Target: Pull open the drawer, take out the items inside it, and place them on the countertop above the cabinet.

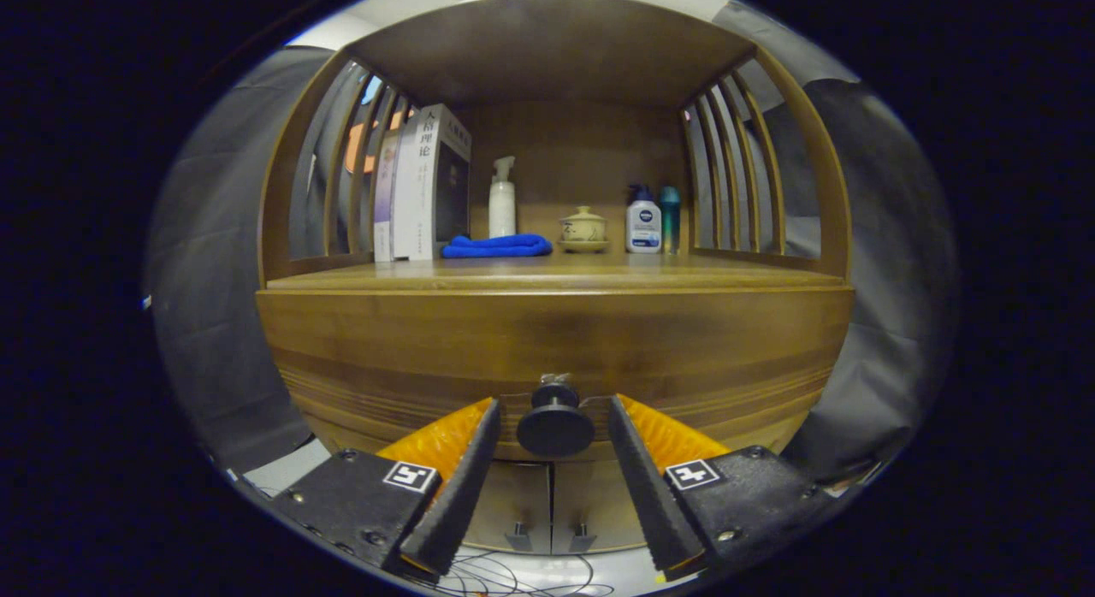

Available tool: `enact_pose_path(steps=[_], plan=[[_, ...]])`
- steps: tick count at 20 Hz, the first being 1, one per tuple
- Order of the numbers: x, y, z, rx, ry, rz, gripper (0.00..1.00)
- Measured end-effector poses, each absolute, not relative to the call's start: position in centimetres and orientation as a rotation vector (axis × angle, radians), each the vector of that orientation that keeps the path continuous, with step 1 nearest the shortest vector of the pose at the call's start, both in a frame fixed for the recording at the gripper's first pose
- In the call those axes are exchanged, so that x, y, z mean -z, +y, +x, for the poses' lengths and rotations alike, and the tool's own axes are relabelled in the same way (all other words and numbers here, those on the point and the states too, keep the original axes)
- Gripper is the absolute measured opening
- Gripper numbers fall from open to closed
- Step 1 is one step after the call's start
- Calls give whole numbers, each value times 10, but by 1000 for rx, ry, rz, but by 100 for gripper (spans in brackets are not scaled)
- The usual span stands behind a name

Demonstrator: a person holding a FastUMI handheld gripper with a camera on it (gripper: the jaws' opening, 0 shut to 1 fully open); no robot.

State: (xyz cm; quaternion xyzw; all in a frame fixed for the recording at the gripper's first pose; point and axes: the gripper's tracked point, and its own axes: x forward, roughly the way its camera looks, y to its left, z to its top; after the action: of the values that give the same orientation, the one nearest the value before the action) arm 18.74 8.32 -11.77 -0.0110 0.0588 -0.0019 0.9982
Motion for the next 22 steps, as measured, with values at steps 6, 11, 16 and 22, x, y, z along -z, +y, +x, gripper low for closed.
enact_pose_path(steps=[6, 11, 16, 22], plan=[[116, 85, 190, 15, 115, -12, 68], [117, 90, 191, 49, 119, 8, 52], [117, 89, 189, 66, 123, 11, 46], [117, 91, 190, 61, 133, -8, 39]])
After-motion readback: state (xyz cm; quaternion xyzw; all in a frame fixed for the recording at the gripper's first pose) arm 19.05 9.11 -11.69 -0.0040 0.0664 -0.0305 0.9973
